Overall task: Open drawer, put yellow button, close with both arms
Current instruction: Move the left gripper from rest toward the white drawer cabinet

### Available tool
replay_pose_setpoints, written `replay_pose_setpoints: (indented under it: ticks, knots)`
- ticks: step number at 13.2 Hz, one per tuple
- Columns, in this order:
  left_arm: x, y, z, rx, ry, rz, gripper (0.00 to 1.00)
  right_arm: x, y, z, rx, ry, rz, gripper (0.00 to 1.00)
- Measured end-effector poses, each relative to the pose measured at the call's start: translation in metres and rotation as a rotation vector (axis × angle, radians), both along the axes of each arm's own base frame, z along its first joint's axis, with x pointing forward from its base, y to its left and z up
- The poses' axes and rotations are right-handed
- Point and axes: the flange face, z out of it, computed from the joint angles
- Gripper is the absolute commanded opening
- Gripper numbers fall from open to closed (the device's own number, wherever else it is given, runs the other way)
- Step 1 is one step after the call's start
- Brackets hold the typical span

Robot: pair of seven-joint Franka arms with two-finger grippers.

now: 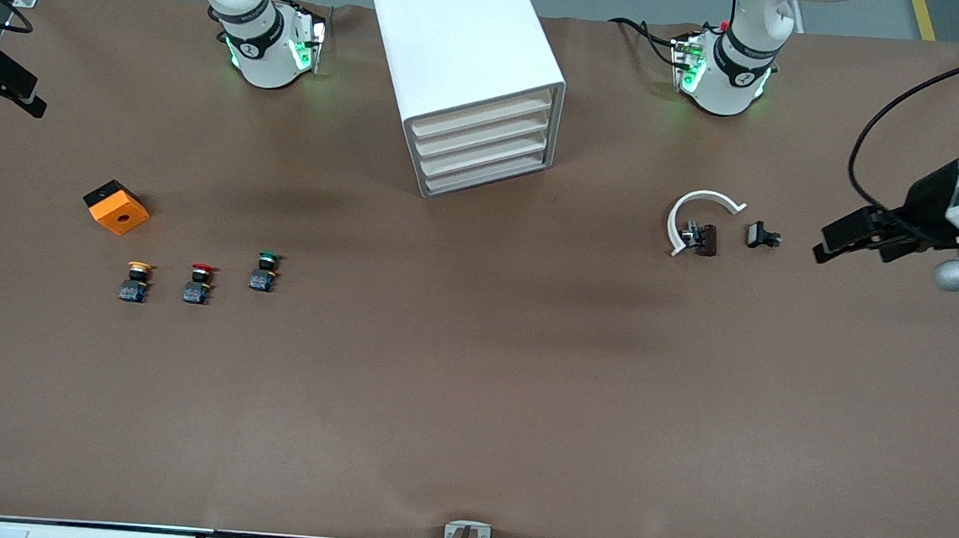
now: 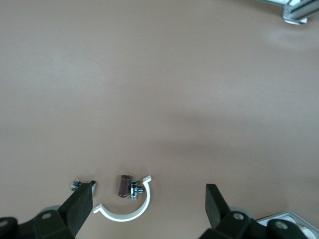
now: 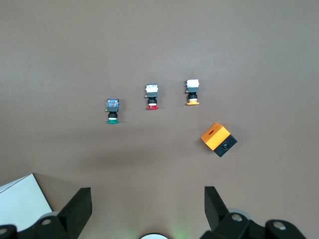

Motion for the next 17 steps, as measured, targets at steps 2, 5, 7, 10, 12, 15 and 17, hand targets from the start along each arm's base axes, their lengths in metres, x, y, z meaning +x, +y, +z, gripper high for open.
replay_pose_setpoints:
  ticks: [2, 5, 7, 10, 12, 15, 17]
  knots:
    - [0.005, -0.027, -0.017, -0.004, 0.018, -0.045, 1.0, 0.0, 0.0, 0.0, 0.0, 0.0, 0.0, 1.0]
    - [0.01, -0.05, -0.039, -0.015, 0.042, -0.153, 1.0, 0.0, 0.0, 0.0, 0.0, -0.001, 0.001, 1.0]
    - [0.015, -0.055, -0.055, -0.053, 0.057, -0.208, 1.0, 0.0, 0.001, 0.004, -0.001, -0.009, 0.001, 1.0]
    - [0.019, -0.06, -0.07, -0.059, 0.091, -0.176, 1.0, 0.0, -0.001, 0.012, -0.002, -0.016, -0.002, 1.0]
    - [0.021, -0.066, -0.08, -0.055, 0.128, -0.077, 1.0, 0.002, -0.002, 0.013, -0.002, -0.016, -0.004, 1.0]
    - [0.021, -0.089, -0.105, -0.038, 0.206, 0.089, 1.0, 0.004, -0.003, 0.009, -0.001, -0.009, -0.006, 1.0]
    - [0.023, -0.095, -0.116, -0.028, 0.242, 0.19, 1.0, 0.006, -0.008, 0.005, -0.001, 0.001, -0.013, 1.0]
